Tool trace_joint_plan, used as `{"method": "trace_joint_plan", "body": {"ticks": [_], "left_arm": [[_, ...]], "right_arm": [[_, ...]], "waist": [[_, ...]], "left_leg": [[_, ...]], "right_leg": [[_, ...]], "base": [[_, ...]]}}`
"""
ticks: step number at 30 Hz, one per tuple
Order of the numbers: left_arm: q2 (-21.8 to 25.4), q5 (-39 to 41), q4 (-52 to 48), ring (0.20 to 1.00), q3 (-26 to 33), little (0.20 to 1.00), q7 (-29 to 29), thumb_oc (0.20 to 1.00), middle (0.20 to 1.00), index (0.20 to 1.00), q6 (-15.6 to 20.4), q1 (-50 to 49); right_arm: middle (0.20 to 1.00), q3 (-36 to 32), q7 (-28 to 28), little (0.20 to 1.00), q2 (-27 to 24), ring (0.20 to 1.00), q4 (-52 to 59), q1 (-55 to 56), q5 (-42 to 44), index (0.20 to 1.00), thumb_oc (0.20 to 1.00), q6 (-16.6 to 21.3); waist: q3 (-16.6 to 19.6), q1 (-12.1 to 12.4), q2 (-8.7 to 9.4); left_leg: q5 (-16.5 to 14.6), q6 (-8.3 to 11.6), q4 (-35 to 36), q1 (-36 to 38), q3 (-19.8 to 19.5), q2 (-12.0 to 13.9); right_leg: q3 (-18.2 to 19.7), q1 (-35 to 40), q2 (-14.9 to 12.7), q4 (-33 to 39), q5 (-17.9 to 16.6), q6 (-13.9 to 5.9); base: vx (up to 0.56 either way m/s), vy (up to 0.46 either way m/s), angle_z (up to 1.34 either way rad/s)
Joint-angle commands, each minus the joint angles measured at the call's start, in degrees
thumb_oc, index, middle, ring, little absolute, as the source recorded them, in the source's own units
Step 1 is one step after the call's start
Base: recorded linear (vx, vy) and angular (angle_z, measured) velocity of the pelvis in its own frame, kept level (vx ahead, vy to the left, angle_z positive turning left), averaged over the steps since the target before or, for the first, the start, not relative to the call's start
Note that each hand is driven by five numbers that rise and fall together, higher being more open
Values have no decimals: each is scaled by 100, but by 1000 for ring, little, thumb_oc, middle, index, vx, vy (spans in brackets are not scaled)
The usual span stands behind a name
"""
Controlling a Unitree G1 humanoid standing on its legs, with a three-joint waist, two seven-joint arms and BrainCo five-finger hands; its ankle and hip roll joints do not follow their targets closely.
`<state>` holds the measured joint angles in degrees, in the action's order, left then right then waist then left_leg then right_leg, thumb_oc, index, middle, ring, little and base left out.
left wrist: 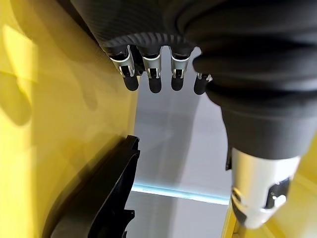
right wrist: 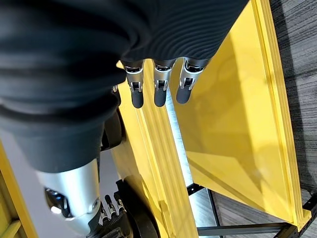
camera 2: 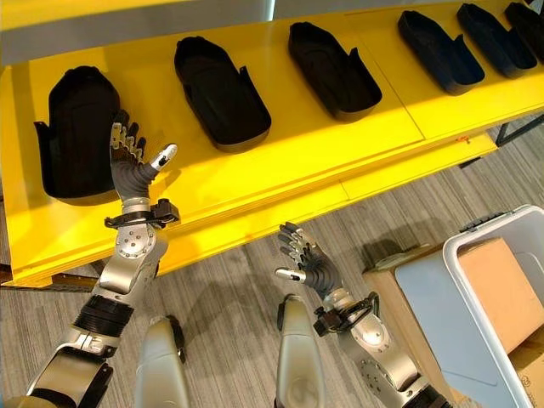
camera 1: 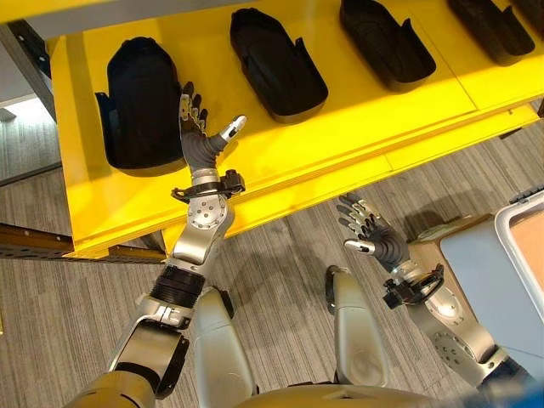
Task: Move parts from the plastic box to the shelf.
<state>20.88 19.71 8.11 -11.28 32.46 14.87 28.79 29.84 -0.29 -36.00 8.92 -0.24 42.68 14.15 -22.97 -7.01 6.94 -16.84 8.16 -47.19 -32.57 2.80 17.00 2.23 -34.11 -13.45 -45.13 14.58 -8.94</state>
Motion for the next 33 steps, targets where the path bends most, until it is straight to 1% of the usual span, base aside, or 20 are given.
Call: {"method": "trace_joint_plan", "body": {"ticks": [1,6,12,15,16,18,19,21,22,25,26,27,29,30,31,32,33], "left_arm": [[42,17,16,1000,-276,1000,-38,1000,1000,1000,422,348],[53,-18,-125,1000,-265,1000,-36,1000,1000,1000,463,367],[138,-112,-518,1000,-174,1000,-63,1000,1000,1000,528,310],[344,-332,-944,1000,-44,1000,-177,1000,1000,1000,571,123],[499,-464,-1192,1000,27,1000,-289,1000,1000,1000,576,-87],[604,-544,-1324,1000,106,1000,-337,1000,1000,1000,588,-227],[764,-660,-1496,1000,207,1000,-444,1000,1000,1000,609,-421],[935,-859,-1656,1000,295,1000,-511,1000,1000,1000,629,-590],[1235,-1277,-1814,1000,392,1000,-618,1000,1000,1000,570,-866],[1734,-1915,-2039,1000,582,1000,-727,1000,1000,1000,516,-1306],[1881,-2102,-2147,1000,680,1000,-763,1000,1000,1000,496,-1453],[2075,-2384,-2239,1000,788,1000,-806,1000,1000,1000,449,-1620],[2312,-2732,-2381,1000,942,1000,-805,1000,1000,1000,459,-1909],[2312,-2732,-2383,1000,945,1000,-805,1000,1000,1000,458,-1912],[2540,-3003,-2494,1000,1095,1000,-944,1000,1000,1000,452,-2214],[2541,-3003,-2512,1000,1114,1000,-950,1000,1000,1000,450,-2242],[2781,-3336,-2658,1000,1331,1000,-1044,1000,1000,1000,444,-2590]], "right_arm": [[1000,-39,23,1000,82,1000,-112,-167,175,1000,1000,386],[1000,-57,22,1000,89,1000,-128,-161,150,1000,1000,402],[1000,-124,54,1000,96,1000,-82,-121,126,1000,1000,410],[1000,-237,109,1000,102,1000,-69,-85,77,1000,1000,450],[1000,-306,169,1000,96,1000,-77,-42,73,1000,1000,457],[1000,-317,200,1000,112,1000,-86,-25,59,1000,1000,450],[1000,-357,252,1000,120,1000,-87,-12,53,1000,1000,438],[1000,-386,299,1000,133,1000,-81,1,62,1000,1000,442],[1000,-447,365,1000,132,1000,-59,26,52,1000,1000,442],[1000,-549,483,1000,96,1000,-42,106,36,1000,1000,432],[1000,-560,520,1000,88,1000,-36,100,30,1000,1000,419],[1000,-604,553,1000,76,1000,-31,113,23,1000,1000,411],[1000,-632,593,1000,73,1000,-31,123,1,1000,1000,404],[1000,-630,593,1000,73,1000,-32,122,1,1000,1000,404],[1000,-704,657,1000,43,1000,1,143,-30,1000,1000,393],[1000,-696,658,1000,45,1000,5,145,-31,1000,1000,390],[1000,-732,725,1000,21,1000,35,188,-35,1000,1000,374]], "waist": [[240,43,-30],[248,55,-31],[234,68,-37],[242,100,-50],[242,117,-72],[244,135,-87],[246,155,-100],[248,174,-107],[267,198,-122],[260,244,-142],[278,253,-149],[275,277,-162],[291,298,-175],[297,295,-175],[288,340,-200],[298,334,-196],[288,368,-211]], "left_leg": [[791,12,408,38,-353,50],[787,12,410,28,-364,45],[796,9,422,31,-375,33],[799,15,471,63,-371,22],[792,11,468,80,-373,17],[790,10,489,103,-372,10],[793,9,511,137,-375,10],[792,9,543,176,-376,8],[830,4,608,220,-369,11],[785,11,613,300,-361,13],[825,9,659,311,-359,12],[776,14,626,334,-364,8],[821,10,679,347,-358,2],[830,10,691,346,-357,1],[822,8,695,364,-361,-4],[831,7,708,365,-359,-3],[823,3,709,378,-366,-10]], "right_leg": [[454,-154,-7,-354,-418,91],[458,-168,-6,-356,-415,90],[437,-153,-17,-353,-411,91],[421,-92,-28,-303,-416,92],[407,-63,-39,-300,-409,89],[395,-30,-45,-287,-403,91],[390,10,-51,-264,-402,91],[383,53,-57,-248,-391,85],[366,102,-63,-190,-425,78],[348,198,-87,-191,-370,62],[348,211,-90,-140,-411,62],[357,239,-101,-167,-367,53],[342,266,-126,-122,-403,52],[340,265,-126,-111,-412,53],[334,288,-139,-110,-404,46],[333,289,-137,-97,-414,47],[318,316,-139,-92,-402,43]], "base": [[0,0,0],[0,0,0],[0,0,0],[0,0,0],[0,0,0],[0,0,0],[0,0,0],[0,0,0],[0,0,0],[13,6,7],[23,11,8],[2,9,10],[-1,4,4],[0,0,0],[0,0,0],[0,0,0],[0,0,0]]}}
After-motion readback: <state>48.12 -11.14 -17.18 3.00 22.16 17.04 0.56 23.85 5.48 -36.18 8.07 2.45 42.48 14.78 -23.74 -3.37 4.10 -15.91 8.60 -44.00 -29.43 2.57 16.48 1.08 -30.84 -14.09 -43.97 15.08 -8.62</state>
